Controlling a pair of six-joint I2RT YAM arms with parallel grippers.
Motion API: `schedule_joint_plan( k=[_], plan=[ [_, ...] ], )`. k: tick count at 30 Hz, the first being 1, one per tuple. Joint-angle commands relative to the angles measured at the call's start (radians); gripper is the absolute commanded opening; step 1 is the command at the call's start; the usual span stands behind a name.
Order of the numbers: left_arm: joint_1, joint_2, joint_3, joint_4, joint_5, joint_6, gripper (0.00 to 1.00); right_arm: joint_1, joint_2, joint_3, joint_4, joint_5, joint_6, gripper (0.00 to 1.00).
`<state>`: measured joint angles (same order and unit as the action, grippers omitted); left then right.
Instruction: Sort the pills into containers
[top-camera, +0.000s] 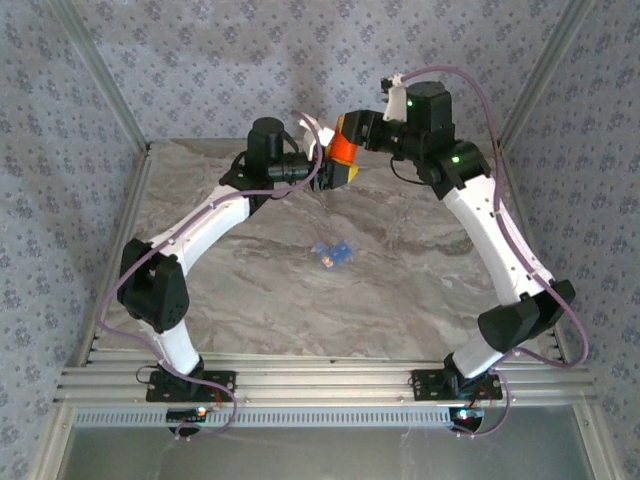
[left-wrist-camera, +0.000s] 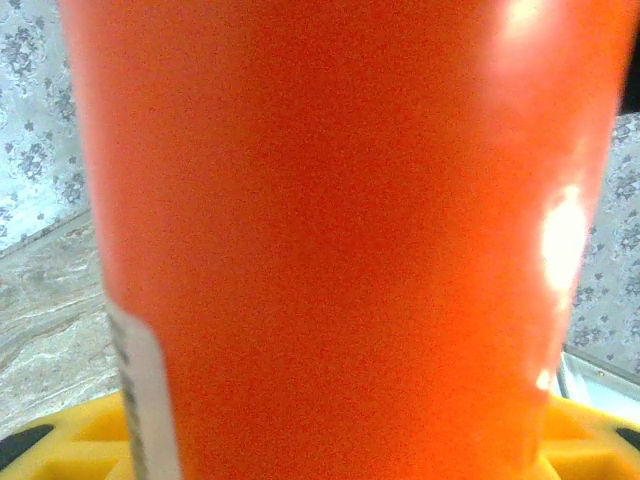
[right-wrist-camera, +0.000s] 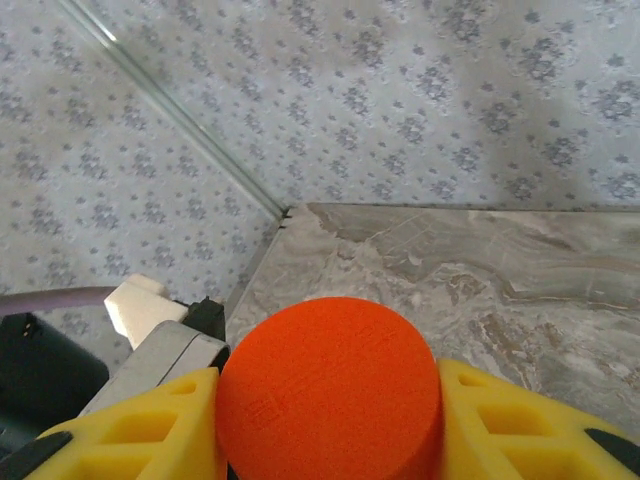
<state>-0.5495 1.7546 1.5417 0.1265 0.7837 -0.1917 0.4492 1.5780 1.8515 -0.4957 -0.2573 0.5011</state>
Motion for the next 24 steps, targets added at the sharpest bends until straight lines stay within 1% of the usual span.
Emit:
schedule_joint_plan(
  k=[1,4,5,8,9,12,14,16,20,22,24],
  plan=[
    [0.006,-0.033,0.003,0.111,-0.082,0.018,0.00,0.033,-0.002,-0.020,-0.044,0.059,0.104,0.43],
    [0.006,-0.035,-0.002,0.109,-0.080,0.020,0.00,0.008,0.012,0.025,-0.047,0.012,0.105,0.48],
    [0.006,-0.035,-0.003,0.109,-0.080,0.020,0.00,-0.011,0.015,0.042,-0.044,-0.017,0.109,0.53],
    [0.005,-0.034,-0.004,0.105,-0.074,0.021,0.00,-0.079,-0.009,0.041,0.025,-0.106,0.121,0.74],
    [0.005,-0.036,-0.004,0.105,-0.071,0.020,0.00,-0.103,-0.020,0.036,0.057,-0.144,0.120,0.79],
    [0.006,-0.034,0.002,0.102,-0.053,0.017,0.00,-0.155,-0.041,0.036,0.100,-0.218,0.114,0.88],
    [0.007,-0.032,0.008,0.098,-0.035,0.012,0.00,-0.181,-0.031,0.051,0.105,-0.288,0.094,0.91],
    [0.007,-0.026,0.021,0.088,-0.013,0.006,0.00,-0.201,0.001,0.088,0.083,-0.361,0.076,0.91],
    [0.008,-0.009,0.052,0.066,0.029,-0.007,0.00,-0.204,0.085,0.202,-0.003,-0.475,-0.004,0.92],
    [0.006,-0.003,0.063,0.057,0.040,-0.012,0.00,-0.194,0.125,0.253,-0.046,-0.517,-0.040,0.92],
    [0.007,-0.001,0.070,0.053,0.043,-0.012,0.00,-0.180,0.154,0.296,-0.098,-0.525,-0.081,0.92]
  ],
)
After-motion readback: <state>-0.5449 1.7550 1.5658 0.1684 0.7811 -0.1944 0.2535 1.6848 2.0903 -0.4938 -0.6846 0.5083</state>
